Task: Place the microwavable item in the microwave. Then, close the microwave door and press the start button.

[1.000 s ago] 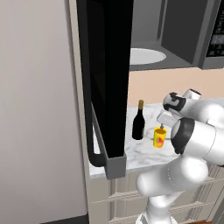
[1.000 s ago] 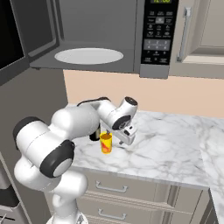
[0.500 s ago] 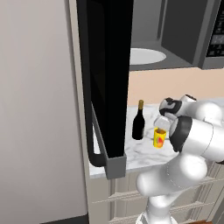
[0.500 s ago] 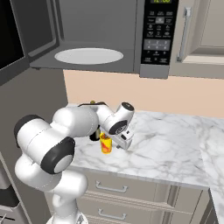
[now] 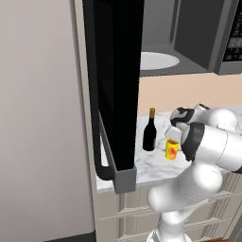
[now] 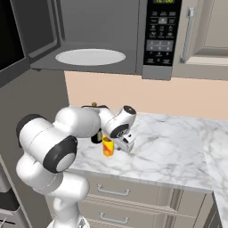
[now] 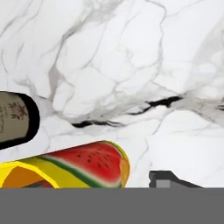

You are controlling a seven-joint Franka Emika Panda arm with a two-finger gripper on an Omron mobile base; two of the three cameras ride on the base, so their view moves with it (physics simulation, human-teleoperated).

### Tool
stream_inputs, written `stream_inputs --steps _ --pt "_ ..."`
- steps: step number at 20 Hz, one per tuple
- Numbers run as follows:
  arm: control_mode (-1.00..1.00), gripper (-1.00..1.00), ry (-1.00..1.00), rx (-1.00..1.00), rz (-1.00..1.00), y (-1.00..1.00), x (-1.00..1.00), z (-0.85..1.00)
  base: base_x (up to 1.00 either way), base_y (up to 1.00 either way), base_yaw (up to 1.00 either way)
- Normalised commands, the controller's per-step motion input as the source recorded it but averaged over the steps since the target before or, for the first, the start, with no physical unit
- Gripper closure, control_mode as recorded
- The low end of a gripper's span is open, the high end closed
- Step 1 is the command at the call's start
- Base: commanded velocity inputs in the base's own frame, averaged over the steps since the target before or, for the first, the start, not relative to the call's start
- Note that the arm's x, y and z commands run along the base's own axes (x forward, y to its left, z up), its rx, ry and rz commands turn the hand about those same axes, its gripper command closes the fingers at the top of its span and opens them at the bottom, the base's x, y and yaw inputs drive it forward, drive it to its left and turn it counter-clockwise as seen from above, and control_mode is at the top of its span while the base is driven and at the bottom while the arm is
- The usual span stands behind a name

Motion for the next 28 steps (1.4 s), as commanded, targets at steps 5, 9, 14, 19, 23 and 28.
stream_inputs --steps 5,9,14,19,23,28 --pt "-1.00 1.00 0.00 0.00 0.00 0.00 0.00 0.00 0.00 0.00 0.00" --pt "-1.00 1.00 0.00 0.00 -0.02 0.00 -0.06 0.00 0.00 0.00 0.00" --pt "-1.00 1.00 -0.12 0.00 -0.07 0.00 -0.29 0.56 0.00 0.00 0.00" --pt "-1.00 1.00 -0.12 0.00 -0.17 0.00 -0.46 0.90 0.00 0.00 0.00" --pt "-1.00 1.00 -0.04 0.00 -0.21 0.00 -0.38 1.00 0.00 0.00 0.00" --pt "-1.00 1.00 0.00 0.00 -0.20 0.00 -0.31 1.00 0.00 0.00 0.00"
